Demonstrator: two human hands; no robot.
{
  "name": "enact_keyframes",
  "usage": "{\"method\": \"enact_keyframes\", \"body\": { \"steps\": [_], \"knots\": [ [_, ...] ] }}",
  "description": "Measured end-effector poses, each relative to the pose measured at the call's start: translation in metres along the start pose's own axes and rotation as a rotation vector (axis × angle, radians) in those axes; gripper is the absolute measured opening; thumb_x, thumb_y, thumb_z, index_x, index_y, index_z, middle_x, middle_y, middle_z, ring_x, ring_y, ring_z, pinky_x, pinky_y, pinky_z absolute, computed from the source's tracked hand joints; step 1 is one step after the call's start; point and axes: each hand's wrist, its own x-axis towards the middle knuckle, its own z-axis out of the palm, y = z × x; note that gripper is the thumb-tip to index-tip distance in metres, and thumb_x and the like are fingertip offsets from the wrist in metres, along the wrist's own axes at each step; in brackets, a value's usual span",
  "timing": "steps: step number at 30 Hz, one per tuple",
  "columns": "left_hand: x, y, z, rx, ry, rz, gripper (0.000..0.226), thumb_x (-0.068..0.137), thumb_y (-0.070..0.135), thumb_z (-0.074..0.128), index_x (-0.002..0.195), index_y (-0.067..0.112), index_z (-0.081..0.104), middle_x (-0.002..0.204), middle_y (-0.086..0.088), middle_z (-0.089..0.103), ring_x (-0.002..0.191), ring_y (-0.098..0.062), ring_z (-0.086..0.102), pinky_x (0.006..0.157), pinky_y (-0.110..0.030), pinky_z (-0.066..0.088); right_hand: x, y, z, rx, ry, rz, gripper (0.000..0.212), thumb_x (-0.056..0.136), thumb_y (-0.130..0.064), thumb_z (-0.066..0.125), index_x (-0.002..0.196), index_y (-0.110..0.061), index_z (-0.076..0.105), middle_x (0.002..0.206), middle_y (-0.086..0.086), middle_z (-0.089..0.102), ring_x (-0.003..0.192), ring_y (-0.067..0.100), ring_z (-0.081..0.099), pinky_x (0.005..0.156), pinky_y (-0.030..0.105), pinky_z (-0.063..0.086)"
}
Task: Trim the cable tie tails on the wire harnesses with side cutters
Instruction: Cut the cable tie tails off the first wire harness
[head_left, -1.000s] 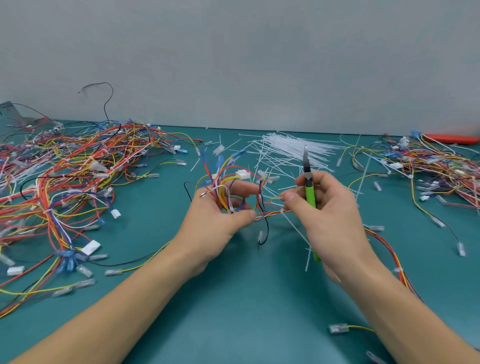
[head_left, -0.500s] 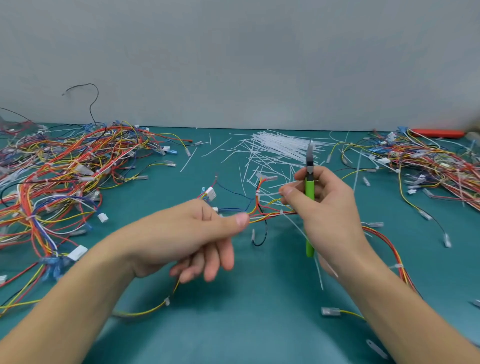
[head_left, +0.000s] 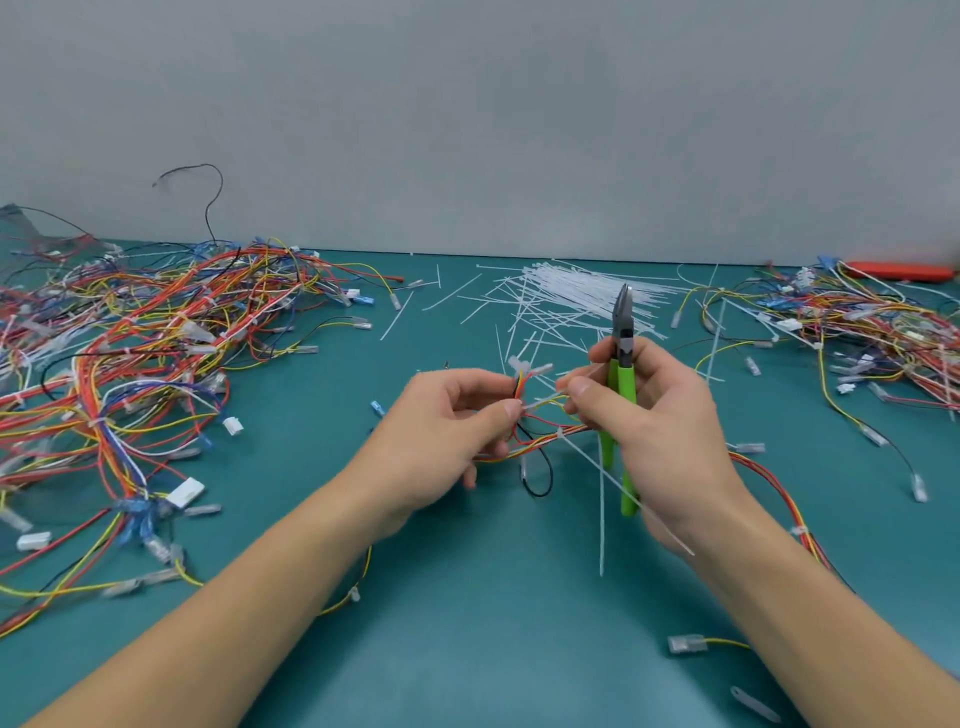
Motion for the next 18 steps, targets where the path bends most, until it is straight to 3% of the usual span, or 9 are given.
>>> {"method": "enact_keyframes", "body": {
  "steps": [5, 8, 12, 15, 18],
  "knots": [
    [0.0, 0.001, -0.009, -0.083, -0.121, -0.037, 0.014, 0.1, 0.009, 0.064, 0.111, 0.009, 0.073, 0.104, -0.005, 0.079, 0.056, -0.008, 0.055, 0.041, -0.018, 0.04, 0.001, 0.003, 0.0, -0.014, 0.006, -0.006, 0.02, 0.093, -0.002, 0.072, 0.101, -0.018, 0.065, 0.084, -0.001, 0.073, 0.087, 0.018, 0.071, 0.078, 0.023, 0.057],
    [0.003, -0.001, -0.011, -0.125, -0.053, -0.012, 0.012, 0.098, 0.008, 0.066, 0.107, 0.007, 0.074, 0.1, -0.009, 0.079, 0.053, -0.008, 0.055, 0.04, -0.018, 0.041, 0.001, 0.003, 0.0, -0.054, 0.014, -0.005, 0.018, 0.095, -0.004, 0.07, 0.102, -0.019, 0.066, 0.091, 0.001, 0.078, 0.083, 0.014, 0.072, 0.075, 0.022, 0.056],
    [0.005, -0.004, -0.009, -0.231, 0.064, -0.013, 0.012, 0.096, 0.009, 0.069, 0.106, 0.005, 0.075, 0.099, -0.011, 0.079, 0.052, -0.009, 0.057, 0.04, -0.019, 0.043, -0.003, 0.004, -0.003, -0.28, 0.027, -0.11, 0.01, 0.094, -0.021, 0.073, 0.098, -0.03, 0.071, 0.082, 0.003, 0.072, 0.074, 0.024, 0.065, 0.072, 0.035, 0.054],
    [0.006, -0.004, -0.009, -0.327, 0.134, -0.02, 0.012, 0.093, 0.01, 0.072, 0.104, 0.006, 0.076, 0.096, -0.009, 0.08, 0.052, -0.009, 0.059, 0.041, -0.018, 0.043, -0.006, 0.004, -0.005, -0.448, -0.097, -0.15, 0.008, 0.089, -0.035, 0.072, 0.097, -0.034, 0.07, 0.065, 0.0, 0.056, 0.057, 0.011, 0.043, 0.055, 0.024, 0.038],
    [0.007, -0.005, -0.01, -0.364, 0.179, -0.012, 0.016, 0.092, 0.011, 0.074, 0.106, 0.005, 0.076, 0.097, -0.009, 0.08, 0.053, -0.008, 0.059, 0.041, -0.018, 0.044, -0.01, 0.003, 0.0, -0.564, -0.18, -0.186, 0.004, 0.09, -0.029, 0.074, 0.092, -0.031, 0.071, 0.06, -0.007, 0.049, 0.055, 0.007, 0.039, 0.051, 0.017, 0.034]
  ]
}}
